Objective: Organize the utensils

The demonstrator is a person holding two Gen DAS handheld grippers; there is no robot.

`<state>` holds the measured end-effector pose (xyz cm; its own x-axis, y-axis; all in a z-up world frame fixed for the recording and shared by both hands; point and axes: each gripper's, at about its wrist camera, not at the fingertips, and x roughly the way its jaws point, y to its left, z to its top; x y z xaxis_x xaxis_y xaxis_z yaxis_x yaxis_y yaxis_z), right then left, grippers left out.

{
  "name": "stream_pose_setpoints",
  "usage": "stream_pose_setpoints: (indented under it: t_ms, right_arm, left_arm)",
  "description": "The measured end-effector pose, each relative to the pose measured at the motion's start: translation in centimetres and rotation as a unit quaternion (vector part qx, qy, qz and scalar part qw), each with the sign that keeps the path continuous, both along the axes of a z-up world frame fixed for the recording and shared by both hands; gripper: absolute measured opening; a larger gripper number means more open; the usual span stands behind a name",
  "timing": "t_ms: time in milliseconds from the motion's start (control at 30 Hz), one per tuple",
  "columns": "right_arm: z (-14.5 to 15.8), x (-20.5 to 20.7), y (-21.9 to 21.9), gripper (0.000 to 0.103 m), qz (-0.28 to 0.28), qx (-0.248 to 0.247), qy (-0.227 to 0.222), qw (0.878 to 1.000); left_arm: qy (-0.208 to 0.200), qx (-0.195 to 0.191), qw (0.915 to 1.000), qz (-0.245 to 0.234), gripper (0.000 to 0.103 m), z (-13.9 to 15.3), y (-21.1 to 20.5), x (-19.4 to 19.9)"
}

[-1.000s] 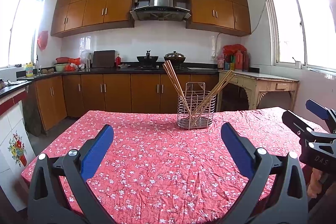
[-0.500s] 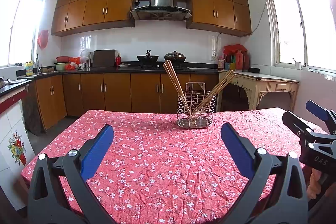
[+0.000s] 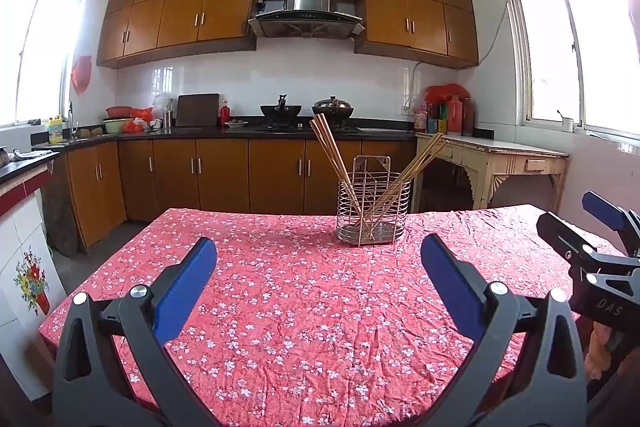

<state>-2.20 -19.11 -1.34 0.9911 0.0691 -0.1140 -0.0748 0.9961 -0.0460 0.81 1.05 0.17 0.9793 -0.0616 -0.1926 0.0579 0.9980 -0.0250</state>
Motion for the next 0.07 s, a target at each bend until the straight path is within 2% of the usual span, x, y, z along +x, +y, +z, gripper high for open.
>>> stream_pose_setpoints:
  t_ms: [67]
  right_arm:
    - [-0.06,0.01,0.0,0.099,0.0,0.0,0.0,1.0]
  left_arm:
    - [0.0,-0.001,1.0,-0.002,0.101,0.02,0.0,-0.04]
